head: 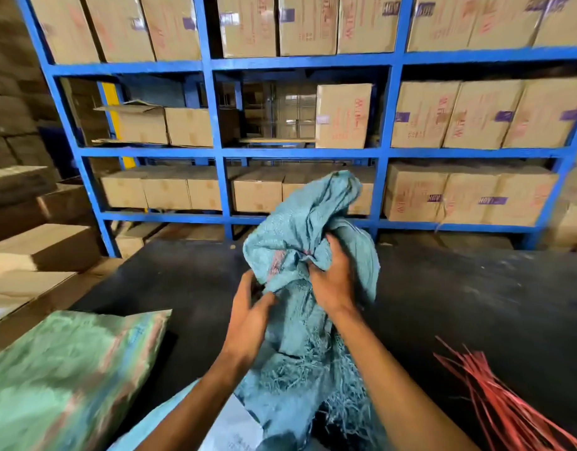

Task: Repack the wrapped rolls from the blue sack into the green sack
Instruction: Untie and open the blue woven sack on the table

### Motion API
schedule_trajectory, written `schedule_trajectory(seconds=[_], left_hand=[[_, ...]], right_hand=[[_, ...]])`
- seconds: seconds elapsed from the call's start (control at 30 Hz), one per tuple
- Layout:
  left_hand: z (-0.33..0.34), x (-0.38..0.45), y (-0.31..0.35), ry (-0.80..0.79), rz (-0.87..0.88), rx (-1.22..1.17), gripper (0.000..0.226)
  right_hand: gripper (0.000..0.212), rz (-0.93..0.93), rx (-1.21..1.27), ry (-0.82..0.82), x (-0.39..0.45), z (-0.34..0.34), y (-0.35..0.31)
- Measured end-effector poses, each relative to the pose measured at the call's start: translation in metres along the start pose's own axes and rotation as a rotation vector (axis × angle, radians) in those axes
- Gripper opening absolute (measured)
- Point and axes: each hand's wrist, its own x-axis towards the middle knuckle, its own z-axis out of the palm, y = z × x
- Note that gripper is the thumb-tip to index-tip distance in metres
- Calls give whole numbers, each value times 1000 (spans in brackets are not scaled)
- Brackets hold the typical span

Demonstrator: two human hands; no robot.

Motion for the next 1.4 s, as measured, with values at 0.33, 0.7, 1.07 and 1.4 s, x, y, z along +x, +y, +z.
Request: schedule_trajectory(seconds=[0.33, 0.7, 1.07, 1.4], left_hand=[[-19, 42, 20, 122, -539, -585, 39], [19, 31, 50, -275, -492, 251, 26], [-50, 42, 61, -244, -367, 323, 41], [-77, -33, -11, -402, -396, 1017, 61]], right_hand=[[26, 83, 392, -104, -12, -78, -32], [48, 254, 192, -215, -28, -67, -12], [61, -143, -274, -415, -85, -51, 39], [98, 876, 364, -424, -80, -132, 75]])
